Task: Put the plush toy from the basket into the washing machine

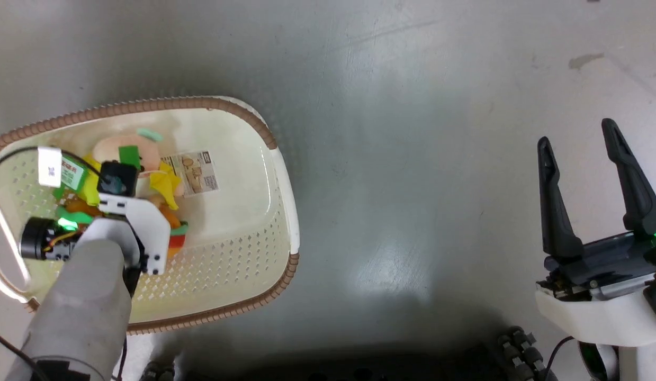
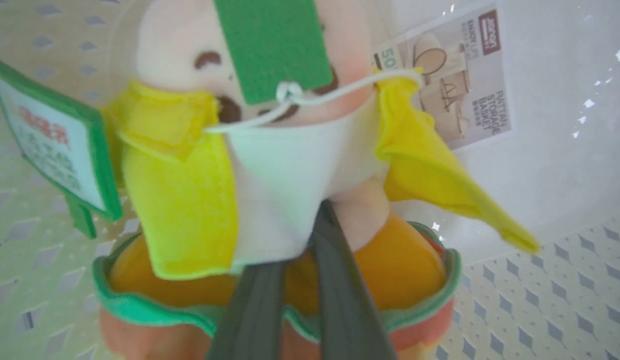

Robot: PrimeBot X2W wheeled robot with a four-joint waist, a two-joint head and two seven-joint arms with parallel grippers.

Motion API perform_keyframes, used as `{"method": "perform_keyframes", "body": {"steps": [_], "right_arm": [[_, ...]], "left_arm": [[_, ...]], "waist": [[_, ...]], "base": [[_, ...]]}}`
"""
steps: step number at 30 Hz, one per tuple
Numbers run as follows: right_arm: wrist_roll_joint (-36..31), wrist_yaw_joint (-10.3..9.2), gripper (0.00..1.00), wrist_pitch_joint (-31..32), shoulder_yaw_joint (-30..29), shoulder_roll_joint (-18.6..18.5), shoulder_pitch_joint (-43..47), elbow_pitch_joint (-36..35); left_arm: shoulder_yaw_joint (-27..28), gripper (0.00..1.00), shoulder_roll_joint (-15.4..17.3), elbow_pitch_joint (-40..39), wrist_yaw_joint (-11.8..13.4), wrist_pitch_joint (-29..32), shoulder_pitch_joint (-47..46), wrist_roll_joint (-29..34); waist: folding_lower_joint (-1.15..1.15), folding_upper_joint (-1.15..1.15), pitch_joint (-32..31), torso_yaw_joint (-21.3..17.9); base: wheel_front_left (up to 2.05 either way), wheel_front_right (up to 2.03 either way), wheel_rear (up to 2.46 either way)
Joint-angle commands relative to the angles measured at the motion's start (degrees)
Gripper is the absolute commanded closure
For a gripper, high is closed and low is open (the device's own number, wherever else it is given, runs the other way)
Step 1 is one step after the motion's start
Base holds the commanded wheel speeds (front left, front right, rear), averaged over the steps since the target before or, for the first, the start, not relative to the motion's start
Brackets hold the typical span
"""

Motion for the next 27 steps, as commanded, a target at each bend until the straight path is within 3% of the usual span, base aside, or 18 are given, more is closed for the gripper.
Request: {"method": "perform_keyframes", "body": {"steps": [1, 12, 24, 27], "right_arm": [[-0.3, -0.05, 0.00, -0.3, 0.1, 0.1, -0.8, 0.1], [0.2, -0.05, 0.00, -0.3, 0.4, 0.1, -1.1, 3.6], [2.1, -0.05, 0.00, -0.3, -0.7, 0.1, 0.9, 8.3], [2.6, -0.05, 0.00, -0.3, -1.6, 0.1, 2.9, 9.7]], "left_arm": [[-0.1, 1.00, -0.6, 0.2, -0.3, -0.2, 0.9, -0.3], [-1.2, 1.00, -1.8, 0.2, -1.3, -5.6, 5.9, -1.3], [-3.5, 1.00, -3.4, 0.1, -3.8, -11.4, 12.9, -1.5], [-2.6, 1.00, -5.0, -4.8, -4.3, -11.8, 16.3, -3.2]], "waist": [[0.00, 0.00, -0.8, 0.0], [0.00, 0.00, -10.9, 0.3], [0.00, 0.00, -26.4, 1.8], [0.00, 0.00, -32.1, 3.2]], "base": [[0.00, 0.00, 0.00], [0.00, 0.00, 0.00], [0.00, 0.00, 0.00], [0.00, 0.00, 0.00]]}}
